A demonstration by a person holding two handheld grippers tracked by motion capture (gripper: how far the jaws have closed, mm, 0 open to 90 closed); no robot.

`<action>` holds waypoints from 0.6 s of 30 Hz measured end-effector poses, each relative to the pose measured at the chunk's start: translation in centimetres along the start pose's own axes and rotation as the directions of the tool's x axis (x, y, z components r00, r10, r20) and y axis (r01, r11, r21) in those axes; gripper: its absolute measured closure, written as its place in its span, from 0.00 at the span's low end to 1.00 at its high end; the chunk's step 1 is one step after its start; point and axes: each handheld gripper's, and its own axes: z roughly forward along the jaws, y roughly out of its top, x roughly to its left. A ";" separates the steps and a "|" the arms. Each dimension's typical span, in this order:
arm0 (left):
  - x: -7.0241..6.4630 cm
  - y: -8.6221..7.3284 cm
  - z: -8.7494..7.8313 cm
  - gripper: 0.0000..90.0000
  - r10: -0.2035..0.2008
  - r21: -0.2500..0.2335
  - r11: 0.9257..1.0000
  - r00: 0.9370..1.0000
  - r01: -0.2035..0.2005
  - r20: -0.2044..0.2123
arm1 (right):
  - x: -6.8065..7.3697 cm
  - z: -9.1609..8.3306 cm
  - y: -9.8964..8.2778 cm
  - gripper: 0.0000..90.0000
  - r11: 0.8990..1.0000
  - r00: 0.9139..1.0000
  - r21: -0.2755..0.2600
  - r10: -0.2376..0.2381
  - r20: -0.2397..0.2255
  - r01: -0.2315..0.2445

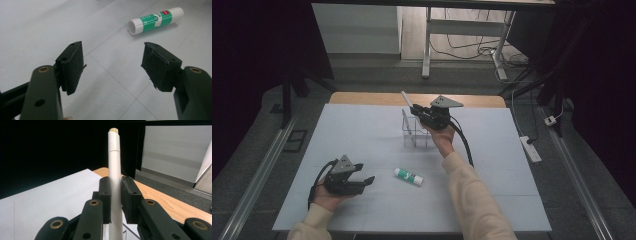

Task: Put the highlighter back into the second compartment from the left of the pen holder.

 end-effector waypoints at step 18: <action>-0.1 0.1 0.1 0.37 0.007 0.005 1.000 1.000 -0.007 0.000 | -0.1 -1.9 0.1 0.52 0.997 0.998 0.079 0.001 0.061 -0.006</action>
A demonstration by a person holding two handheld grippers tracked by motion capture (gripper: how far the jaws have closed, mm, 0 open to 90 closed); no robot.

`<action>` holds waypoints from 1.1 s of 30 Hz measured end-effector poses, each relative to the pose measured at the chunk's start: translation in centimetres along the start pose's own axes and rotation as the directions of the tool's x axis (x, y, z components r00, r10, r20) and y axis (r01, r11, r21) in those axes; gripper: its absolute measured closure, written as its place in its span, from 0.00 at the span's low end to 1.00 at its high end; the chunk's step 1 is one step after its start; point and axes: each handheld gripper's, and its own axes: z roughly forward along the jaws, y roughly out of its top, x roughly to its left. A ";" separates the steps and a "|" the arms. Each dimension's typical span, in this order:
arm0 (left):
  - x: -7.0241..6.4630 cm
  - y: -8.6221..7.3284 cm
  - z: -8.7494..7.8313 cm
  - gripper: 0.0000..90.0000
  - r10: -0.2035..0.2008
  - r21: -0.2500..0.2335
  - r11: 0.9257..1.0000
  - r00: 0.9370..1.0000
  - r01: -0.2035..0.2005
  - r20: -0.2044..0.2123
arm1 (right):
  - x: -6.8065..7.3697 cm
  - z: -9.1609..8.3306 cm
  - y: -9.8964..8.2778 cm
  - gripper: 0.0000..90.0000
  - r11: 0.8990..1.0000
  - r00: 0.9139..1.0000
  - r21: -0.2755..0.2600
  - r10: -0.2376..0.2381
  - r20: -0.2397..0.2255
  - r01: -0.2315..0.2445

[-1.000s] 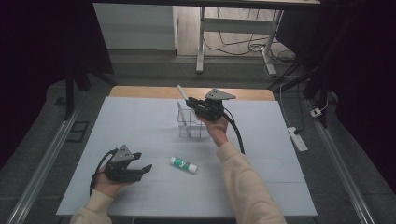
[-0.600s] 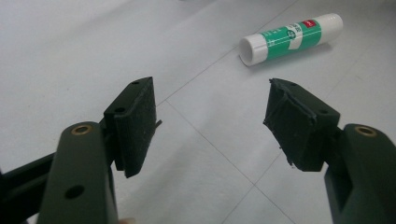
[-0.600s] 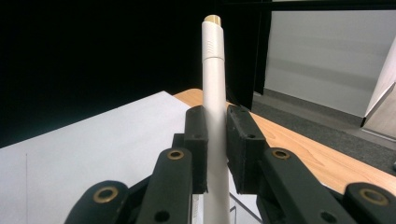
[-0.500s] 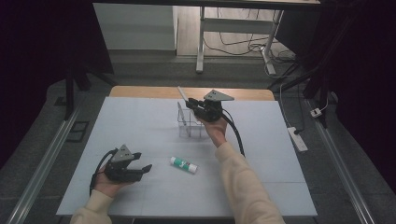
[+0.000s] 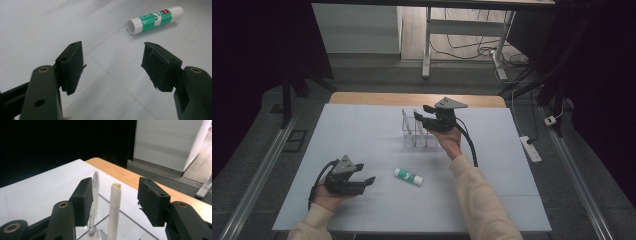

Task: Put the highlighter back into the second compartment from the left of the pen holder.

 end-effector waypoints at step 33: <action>0.0 0.0 0.1 0.37 -0.001 0.008 1.000 1.000 0.001 -0.004 | 1.0 -5.0 -1.5 0.54 0.995 0.997 0.090 -0.037 -0.074 0.043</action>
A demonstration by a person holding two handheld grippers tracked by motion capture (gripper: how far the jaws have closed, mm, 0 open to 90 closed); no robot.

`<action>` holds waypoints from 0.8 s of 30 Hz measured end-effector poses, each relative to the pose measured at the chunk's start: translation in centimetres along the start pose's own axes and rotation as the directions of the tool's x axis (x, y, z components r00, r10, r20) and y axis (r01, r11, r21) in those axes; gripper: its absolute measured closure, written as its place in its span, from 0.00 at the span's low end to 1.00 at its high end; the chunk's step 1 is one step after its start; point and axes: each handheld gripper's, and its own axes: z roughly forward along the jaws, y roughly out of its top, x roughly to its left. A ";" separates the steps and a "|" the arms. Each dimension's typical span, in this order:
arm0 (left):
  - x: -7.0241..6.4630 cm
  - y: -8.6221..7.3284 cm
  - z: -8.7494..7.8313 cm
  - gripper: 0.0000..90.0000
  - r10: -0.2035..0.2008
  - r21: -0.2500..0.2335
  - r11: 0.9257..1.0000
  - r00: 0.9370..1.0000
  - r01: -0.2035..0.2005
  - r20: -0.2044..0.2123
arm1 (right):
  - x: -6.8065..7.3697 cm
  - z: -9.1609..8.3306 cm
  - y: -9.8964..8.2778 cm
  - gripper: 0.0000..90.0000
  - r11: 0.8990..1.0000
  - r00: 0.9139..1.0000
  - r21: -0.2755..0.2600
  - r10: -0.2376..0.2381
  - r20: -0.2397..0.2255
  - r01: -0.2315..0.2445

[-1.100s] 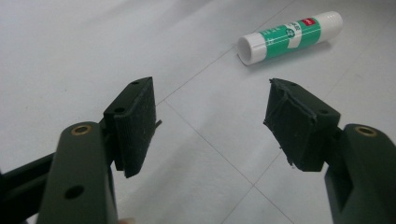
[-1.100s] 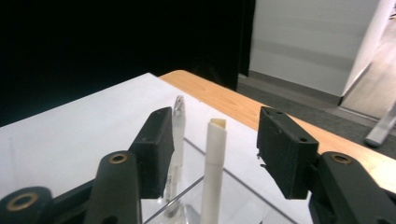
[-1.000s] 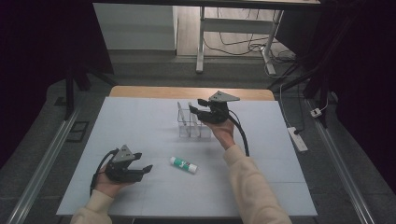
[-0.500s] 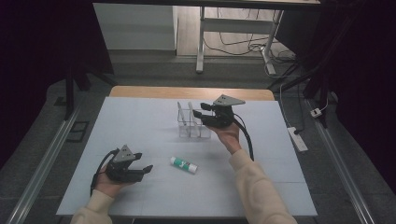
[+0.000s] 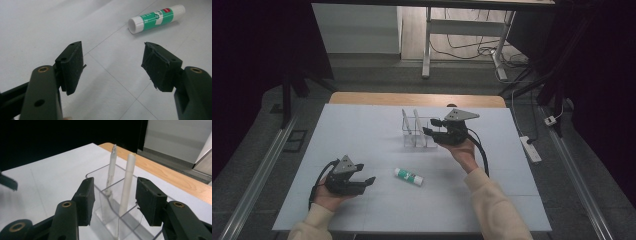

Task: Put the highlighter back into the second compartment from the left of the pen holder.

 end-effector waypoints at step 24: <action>-0.1 0.1 0.2 0.36 0.002 0.007 1.000 1.000 -0.002 0.002 | 1.0 -5.7 -3.7 0.54 0.999 1.000 0.043 -0.015 -0.016 0.015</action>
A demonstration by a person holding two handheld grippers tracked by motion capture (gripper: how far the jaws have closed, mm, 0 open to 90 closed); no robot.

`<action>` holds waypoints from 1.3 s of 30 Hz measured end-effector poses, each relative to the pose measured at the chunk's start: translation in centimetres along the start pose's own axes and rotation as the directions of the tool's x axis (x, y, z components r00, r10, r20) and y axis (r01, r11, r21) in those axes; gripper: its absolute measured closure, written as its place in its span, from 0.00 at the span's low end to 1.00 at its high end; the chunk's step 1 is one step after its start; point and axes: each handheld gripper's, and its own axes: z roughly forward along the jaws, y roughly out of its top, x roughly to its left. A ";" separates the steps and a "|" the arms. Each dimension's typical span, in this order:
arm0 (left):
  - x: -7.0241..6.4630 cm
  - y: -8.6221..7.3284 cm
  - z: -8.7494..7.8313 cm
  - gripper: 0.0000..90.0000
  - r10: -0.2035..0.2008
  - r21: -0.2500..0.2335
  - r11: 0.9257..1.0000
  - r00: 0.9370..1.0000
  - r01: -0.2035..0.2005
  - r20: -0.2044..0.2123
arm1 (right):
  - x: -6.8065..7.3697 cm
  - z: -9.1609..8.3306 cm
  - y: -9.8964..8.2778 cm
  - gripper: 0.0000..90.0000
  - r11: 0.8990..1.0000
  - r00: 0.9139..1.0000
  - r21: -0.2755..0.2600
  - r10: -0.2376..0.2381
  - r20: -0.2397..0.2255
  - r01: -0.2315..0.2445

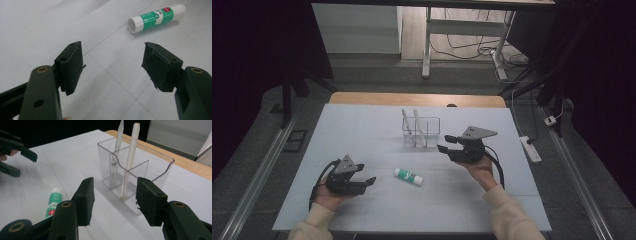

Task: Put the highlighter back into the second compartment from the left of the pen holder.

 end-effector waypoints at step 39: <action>-0.2 0.5 -0.1 0.36 0.033 -0.001 0.999 0.999 -0.033 0.015 | 0.5 -8.3 -6.4 0.52 0.997 0.998 0.078 -0.007 0.064 0.002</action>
